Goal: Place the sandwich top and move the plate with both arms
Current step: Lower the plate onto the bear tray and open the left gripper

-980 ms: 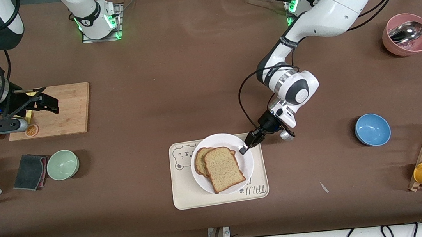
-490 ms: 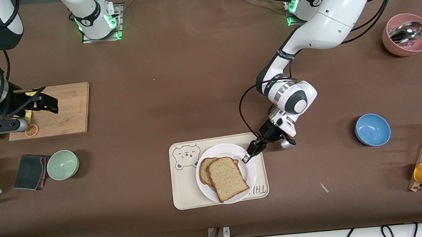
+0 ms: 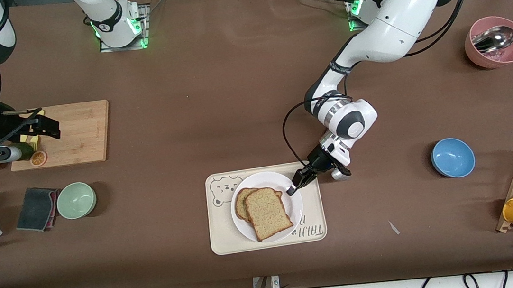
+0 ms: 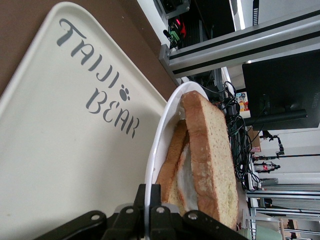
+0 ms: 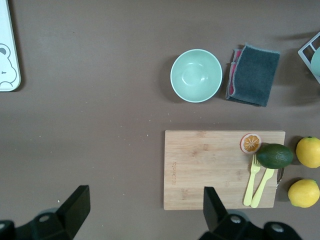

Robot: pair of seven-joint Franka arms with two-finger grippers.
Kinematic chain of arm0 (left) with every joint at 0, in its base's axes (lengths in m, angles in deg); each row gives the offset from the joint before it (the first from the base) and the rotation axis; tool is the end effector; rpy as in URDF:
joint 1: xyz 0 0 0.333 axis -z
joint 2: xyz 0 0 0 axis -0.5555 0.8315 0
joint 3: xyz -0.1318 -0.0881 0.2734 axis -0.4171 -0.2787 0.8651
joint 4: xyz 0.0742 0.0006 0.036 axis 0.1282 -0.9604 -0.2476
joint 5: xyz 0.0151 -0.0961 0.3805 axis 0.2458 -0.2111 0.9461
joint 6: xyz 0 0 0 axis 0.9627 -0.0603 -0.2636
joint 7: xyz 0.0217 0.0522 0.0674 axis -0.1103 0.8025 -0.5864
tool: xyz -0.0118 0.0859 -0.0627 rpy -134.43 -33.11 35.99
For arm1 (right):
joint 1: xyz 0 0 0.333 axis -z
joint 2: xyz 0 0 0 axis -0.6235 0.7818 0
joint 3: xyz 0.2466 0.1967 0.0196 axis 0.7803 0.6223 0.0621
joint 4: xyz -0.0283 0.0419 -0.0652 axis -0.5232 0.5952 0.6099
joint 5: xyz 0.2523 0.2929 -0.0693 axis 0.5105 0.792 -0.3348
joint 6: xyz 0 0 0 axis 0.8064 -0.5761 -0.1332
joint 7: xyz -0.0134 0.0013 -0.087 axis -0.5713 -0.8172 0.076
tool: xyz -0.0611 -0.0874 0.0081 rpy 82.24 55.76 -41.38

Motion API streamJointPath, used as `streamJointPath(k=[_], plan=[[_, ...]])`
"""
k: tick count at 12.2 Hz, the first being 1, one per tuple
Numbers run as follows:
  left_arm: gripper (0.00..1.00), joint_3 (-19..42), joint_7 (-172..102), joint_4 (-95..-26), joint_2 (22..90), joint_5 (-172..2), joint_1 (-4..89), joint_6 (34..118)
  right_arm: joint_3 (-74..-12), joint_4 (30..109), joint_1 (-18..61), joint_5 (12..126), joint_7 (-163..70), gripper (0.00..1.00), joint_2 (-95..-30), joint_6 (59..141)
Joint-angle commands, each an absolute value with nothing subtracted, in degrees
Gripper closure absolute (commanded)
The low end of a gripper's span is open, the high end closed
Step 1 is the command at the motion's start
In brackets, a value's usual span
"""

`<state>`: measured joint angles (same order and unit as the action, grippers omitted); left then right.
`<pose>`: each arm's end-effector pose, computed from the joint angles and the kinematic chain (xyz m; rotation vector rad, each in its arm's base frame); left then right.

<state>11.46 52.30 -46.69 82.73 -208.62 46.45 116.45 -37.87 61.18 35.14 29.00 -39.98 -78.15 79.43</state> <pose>0.6211 -0.3000 0.1246 1.9837 0.5171 0.5714 0.5988 0.0284 0.5426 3.0800 0.0519 -0.1086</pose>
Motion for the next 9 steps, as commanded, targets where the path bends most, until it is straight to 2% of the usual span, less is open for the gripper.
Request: streamJointPath(k=[1, 6, 7, 8, 9], plan=[[0.93, 11.9, 52.7, -44.4, 84.1, -210.4, 47.2, 117.1, -37.8, 60.8, 35.3, 28.8, -41.0, 0.0, -79.2, 77.9], [0.93, 12.6, 52.7, -44.4, 84.7, -210.5, 48.1, 117.1, -38.5, 60.8, 35.3, 29.1, -40.8, 0.0, -80.1, 77.4], [0.83, 12.9, 52.7, -44.4, 84.8, -210.5, 48.2, 117.1, -38.5, 60.8, 35.3, 29.9, -40.7, 0.0, -80.1, 77.5], [0.61, 13.0, 52.7, -44.4, 84.8, -210.4, 48.1, 117.1, -38.2, 60.7, 35.3, 30.2, -40.3, 0.0, -80.3, 77.4], [0.56, 13.0, 52.7, -44.3, 84.8, -210.4, 48.2, 117.1, -38.1, 60.8, 35.2, 30.2, -40.0, 0.0, -80.5, 77.3]])
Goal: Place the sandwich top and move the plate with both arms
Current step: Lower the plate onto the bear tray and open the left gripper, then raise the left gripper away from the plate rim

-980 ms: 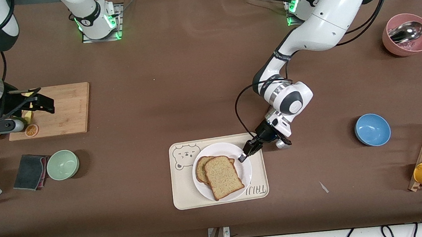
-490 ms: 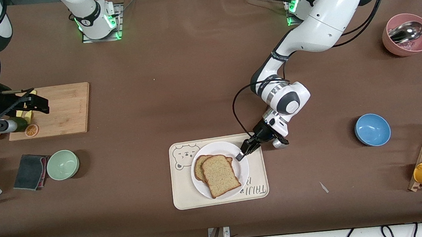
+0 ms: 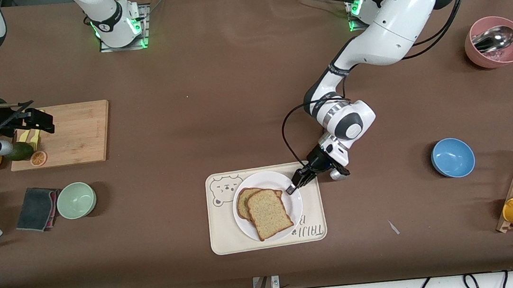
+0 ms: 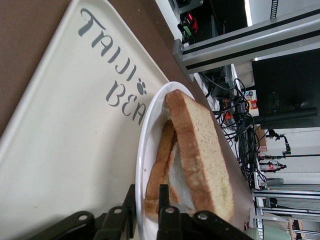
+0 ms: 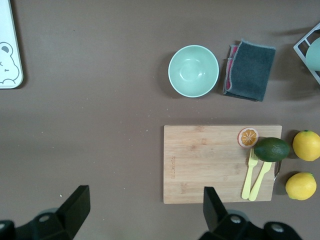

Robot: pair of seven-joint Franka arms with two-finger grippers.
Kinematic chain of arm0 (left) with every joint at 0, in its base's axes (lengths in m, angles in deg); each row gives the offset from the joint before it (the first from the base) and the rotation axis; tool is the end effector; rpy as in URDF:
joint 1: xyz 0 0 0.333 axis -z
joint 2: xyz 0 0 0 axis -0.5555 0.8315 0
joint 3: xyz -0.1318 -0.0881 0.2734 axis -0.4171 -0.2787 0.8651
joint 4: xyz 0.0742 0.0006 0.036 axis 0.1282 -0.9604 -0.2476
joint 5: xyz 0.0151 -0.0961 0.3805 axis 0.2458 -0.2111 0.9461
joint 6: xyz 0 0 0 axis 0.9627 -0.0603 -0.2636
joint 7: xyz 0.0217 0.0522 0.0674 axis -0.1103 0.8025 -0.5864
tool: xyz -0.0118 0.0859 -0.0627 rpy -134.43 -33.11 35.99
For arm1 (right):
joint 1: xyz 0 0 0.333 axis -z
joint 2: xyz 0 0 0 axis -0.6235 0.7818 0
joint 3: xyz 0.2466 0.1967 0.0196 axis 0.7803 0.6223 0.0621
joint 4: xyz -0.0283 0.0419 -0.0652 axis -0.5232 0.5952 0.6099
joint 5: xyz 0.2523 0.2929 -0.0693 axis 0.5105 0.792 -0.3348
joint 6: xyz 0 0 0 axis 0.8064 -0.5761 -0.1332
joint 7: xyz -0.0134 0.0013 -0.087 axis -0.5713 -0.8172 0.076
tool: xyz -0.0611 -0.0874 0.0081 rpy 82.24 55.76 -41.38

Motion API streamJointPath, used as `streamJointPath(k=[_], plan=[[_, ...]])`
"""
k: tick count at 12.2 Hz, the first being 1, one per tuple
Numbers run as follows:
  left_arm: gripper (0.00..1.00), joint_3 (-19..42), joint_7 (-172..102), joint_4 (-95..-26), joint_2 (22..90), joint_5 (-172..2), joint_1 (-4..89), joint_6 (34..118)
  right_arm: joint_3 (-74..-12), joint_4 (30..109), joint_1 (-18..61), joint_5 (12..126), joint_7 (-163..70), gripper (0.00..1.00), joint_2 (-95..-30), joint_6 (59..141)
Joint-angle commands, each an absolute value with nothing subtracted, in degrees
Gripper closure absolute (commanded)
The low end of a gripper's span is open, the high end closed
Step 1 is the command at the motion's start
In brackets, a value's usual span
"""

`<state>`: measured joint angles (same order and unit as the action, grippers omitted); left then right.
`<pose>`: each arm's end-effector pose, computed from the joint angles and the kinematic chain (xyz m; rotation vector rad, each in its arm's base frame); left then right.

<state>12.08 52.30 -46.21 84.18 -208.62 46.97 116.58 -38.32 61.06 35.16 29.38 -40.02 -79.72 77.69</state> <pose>0.6183 -0.2987 0.1093 2.0018 0.5249 0.5602 0.5898 0.0238 0.5574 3.0860 0.0369 -0.1109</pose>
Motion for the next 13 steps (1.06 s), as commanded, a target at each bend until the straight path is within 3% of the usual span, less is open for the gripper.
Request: streamJointPath(k=[1, 3, 4, 9, 13], plan=[[0.47, 13.1, 52.7, -44.3, 84.8, -210.4, 48.2, 117.1, -38.4, 61.0, 35.3, 30.3, -39.9, 0.0, -81.5, 77.5], [0.15, 13.8, 52.7, -43.2, 84.8, -210.2, 48.2, 117.1, -38.5, 63.9, 35.2, 29.3, -39.6, 0.0, -83.9, 79.6], [0.05, 13.9, 52.6, -43.1, 84.4, -210.1, 48.2, 117.2, -38.7, 67.6, 35.4, 29.3, -38.7, 0.0, -85.1, 83.6], [0.01, 13.3, 51.1, -43.0, 81.4, -210.5, 48.3, 127.9, -39.3, 68.4, 34.8, 29.3, -38.6, 0.0, -84.1, 86.2], [0.01, 8.4, 51.1, -43.0, 78.3, -210.6, 48.3, 140.3, -39.2, 67.1, 34.8, 30.0, -37.5, 0.0, -84.2, 84.4]])
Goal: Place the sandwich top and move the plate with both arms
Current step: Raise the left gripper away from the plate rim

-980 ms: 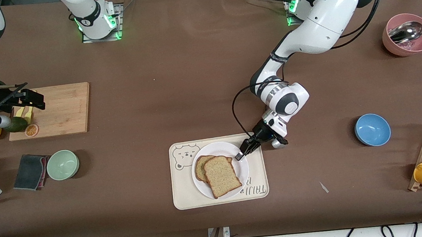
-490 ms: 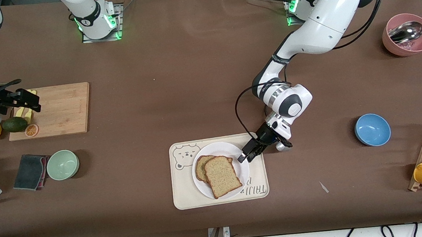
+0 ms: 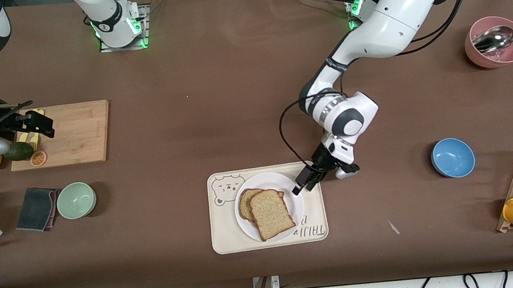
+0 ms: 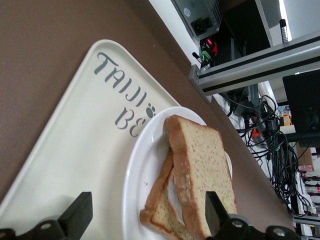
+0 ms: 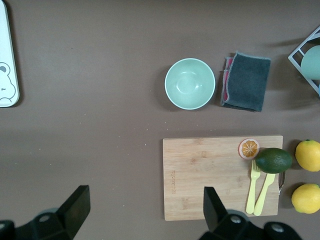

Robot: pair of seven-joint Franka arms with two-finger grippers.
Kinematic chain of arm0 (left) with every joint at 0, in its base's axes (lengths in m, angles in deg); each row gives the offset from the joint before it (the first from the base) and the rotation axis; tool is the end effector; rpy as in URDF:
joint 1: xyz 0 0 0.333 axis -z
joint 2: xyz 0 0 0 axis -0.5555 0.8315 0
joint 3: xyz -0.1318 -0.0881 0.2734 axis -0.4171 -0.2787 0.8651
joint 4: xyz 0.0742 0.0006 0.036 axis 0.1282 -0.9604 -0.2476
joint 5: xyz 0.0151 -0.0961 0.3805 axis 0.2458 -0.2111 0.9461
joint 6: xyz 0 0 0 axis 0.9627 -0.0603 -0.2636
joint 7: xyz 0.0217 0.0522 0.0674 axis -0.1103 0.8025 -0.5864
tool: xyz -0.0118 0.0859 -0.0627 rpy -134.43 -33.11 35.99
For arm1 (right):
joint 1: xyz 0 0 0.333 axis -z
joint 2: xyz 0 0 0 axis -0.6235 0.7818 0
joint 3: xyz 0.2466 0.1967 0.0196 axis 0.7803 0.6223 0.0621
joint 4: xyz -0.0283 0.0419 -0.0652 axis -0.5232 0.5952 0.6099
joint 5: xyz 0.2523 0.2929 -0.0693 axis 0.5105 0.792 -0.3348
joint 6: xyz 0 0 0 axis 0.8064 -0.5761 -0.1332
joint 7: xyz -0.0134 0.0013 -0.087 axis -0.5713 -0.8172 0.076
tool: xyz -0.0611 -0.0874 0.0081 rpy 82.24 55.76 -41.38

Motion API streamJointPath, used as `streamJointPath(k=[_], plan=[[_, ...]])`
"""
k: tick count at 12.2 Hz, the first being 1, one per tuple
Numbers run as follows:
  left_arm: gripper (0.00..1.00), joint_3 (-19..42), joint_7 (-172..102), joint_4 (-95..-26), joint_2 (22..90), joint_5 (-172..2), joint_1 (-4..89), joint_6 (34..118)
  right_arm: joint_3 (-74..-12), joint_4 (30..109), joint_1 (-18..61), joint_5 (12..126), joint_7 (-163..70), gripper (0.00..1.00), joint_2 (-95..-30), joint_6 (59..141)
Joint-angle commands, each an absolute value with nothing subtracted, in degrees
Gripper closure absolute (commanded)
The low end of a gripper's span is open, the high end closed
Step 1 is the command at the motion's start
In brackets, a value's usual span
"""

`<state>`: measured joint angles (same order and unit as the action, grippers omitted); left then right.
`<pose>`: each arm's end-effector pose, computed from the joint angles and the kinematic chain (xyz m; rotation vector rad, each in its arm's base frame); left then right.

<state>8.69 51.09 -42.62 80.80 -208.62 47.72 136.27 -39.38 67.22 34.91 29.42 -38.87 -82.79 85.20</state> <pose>0.6139 -0.3028 0.1661 2.1861 0.6375 0.5998 0.5833 0.0160 0.5487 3.0919 -0.0091 0.0083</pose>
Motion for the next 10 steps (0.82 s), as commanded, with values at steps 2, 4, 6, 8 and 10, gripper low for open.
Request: streamJointPath(k=[2, 4, 6, 8, 10], plan=[[0.01, 8.2, 51.3, -43.2, 78.1, -210.4, 48.3, 141.6, -39.5, 66.5, 34.9, 30.2, -37.6, 0.0, -84.3, 82.0], [0.01, 7.3, 51.5, -44.2, 76.1, -210.4, 48.3, 144.5, -39.3, 66.2, 34.8, 30.4, -36.8, 0.0, -84.4, 81.2], [0.01, 6.2, 51.5, -43.7, 76.1, -210.3, 47.5, 145.2, -39.3, 65.6, 34.8, 31.2, -36.7, 0.0, -84.2, 81.2], [0.01, 6.5, 51.5, -43.7, 76.2, -209.8, 48.2, 145.3, -39.3, 65.7, 34.8, 31.1, -36.8, 0.0, -83.8, 81.1], [0.01, 6.0, 51.6, -44.4, 75.3, -209.2, 47.0, 145.4, -39.3, 65.7, 34.8, 31.1, -36.9, 0.0, -83.9, 81.0]])
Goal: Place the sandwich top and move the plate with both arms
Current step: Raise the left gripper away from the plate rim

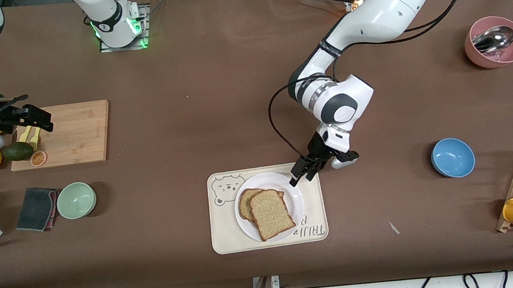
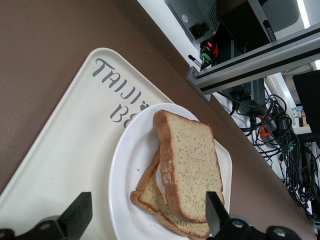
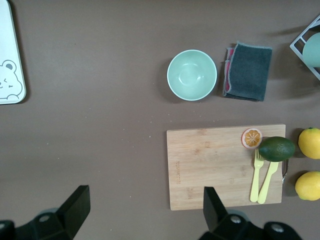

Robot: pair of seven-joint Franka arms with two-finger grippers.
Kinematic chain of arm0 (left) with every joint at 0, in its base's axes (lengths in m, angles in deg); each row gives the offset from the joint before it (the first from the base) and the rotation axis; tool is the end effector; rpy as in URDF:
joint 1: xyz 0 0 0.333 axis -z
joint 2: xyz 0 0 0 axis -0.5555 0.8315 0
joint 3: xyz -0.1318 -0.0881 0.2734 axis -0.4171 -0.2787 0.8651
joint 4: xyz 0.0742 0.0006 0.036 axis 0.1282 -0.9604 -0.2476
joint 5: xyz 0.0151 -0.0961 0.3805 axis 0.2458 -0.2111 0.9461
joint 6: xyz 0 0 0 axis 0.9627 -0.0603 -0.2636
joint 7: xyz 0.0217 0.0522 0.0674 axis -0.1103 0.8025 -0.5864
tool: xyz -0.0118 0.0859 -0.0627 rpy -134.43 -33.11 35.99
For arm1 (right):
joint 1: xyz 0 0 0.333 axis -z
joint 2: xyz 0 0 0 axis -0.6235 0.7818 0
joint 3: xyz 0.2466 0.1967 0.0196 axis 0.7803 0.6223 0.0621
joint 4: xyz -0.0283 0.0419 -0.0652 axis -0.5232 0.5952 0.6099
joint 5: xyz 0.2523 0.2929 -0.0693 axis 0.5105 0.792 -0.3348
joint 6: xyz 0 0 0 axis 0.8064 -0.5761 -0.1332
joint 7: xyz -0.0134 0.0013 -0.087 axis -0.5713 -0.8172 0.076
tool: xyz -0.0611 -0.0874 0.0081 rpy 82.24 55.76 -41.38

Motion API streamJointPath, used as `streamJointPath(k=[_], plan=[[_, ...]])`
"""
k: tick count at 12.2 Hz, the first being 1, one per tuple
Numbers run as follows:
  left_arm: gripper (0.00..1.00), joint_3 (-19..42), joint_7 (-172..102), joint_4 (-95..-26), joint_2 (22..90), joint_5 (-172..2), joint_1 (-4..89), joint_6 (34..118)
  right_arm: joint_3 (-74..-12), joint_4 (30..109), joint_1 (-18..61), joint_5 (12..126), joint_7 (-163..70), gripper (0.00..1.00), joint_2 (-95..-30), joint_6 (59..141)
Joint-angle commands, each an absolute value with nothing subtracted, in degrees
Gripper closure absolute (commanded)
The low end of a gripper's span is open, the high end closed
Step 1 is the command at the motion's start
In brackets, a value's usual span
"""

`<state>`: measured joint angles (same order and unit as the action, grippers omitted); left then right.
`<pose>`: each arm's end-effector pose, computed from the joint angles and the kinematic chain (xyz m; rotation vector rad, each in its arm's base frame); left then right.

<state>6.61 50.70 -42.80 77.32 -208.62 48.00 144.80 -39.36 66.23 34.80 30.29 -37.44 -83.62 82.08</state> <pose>0.6020 -0.3083 0.2064 2.2613 0.6704 0.6184 0.5756 0.0182 0.5605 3.1054 -0.0509 -0.0271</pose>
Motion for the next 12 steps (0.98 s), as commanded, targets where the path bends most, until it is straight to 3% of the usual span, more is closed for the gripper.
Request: streamJointPath(k=[1, 5, 12], plan=[[0.01, 6.2, 51.6, -44.1, 75.5, -209.1, 47.0, 145.4, -39.4, 65.7, 34.9, 31.1, -37.0, 0.0, -83.9, 80.1], [0.01, 6.8, 47.0, -44.1, 75.4, -205.8, 47.1, 145.4, -39.3, 65.9, 34.8, 30.9, -36.9, 0.0, -83.9, 79.8], [0.01, 6.5, 7.8, -46.1, 74.9, -170.5, 45.7, 143.2, -39.4, 65.8, 34.8, 30.2, -37.0, 0.0, -84.0, 79.9]])
